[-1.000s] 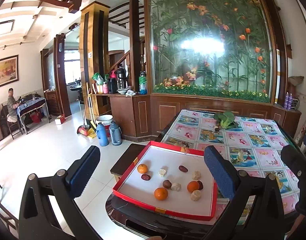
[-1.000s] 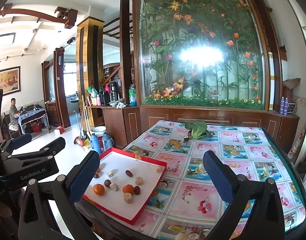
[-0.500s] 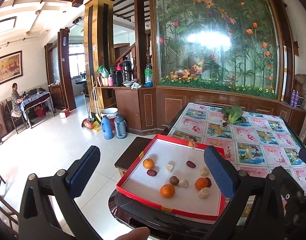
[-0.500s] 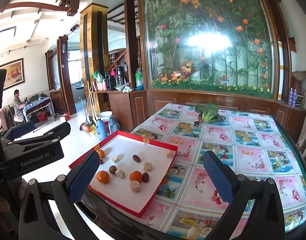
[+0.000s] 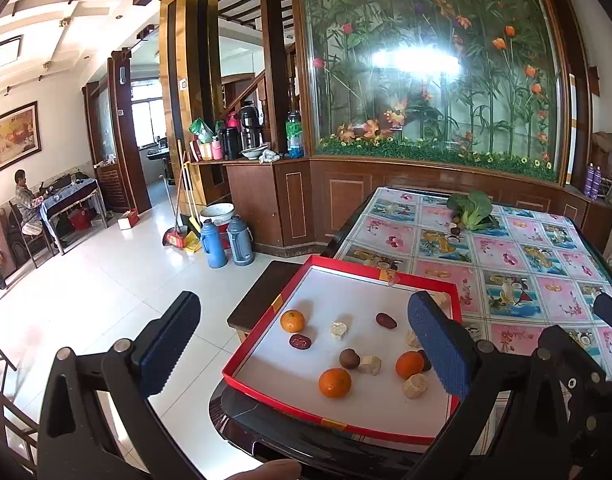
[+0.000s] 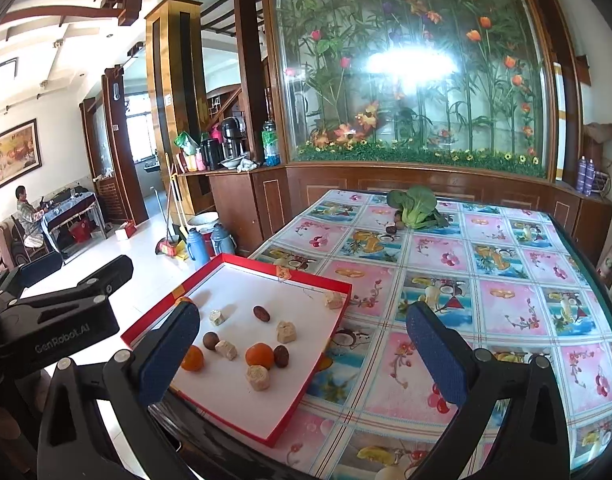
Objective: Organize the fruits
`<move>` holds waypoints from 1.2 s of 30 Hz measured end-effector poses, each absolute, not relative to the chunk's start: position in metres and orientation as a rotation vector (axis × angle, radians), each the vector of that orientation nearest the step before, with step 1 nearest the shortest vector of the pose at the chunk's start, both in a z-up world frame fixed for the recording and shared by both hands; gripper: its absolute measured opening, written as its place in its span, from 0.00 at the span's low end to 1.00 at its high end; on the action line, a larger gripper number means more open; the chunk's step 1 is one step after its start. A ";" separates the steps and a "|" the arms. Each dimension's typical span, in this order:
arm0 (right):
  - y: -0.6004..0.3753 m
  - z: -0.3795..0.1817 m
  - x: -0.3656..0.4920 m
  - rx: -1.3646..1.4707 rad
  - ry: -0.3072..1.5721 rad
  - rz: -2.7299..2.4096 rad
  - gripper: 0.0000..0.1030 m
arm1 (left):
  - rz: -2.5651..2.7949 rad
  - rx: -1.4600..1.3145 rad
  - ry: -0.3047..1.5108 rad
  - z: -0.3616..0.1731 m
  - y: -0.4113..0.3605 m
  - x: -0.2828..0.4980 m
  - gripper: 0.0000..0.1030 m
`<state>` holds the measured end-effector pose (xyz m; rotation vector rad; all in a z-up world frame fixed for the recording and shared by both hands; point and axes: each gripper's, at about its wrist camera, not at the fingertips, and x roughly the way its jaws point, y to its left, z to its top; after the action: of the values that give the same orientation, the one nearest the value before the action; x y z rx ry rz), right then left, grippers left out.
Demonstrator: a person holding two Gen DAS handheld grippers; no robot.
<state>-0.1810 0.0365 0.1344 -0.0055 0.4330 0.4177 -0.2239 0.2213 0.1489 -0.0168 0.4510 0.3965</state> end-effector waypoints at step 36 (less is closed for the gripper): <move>0.044 0.153 -0.147 -0.027 0.387 0.497 1.00 | 0.454 -0.056 0.487 0.162 0.233 -0.201 1.00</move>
<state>-0.1475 0.0436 0.1534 -0.0274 0.3872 0.4975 -0.2006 0.2334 0.1618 -0.0558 0.4870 0.4541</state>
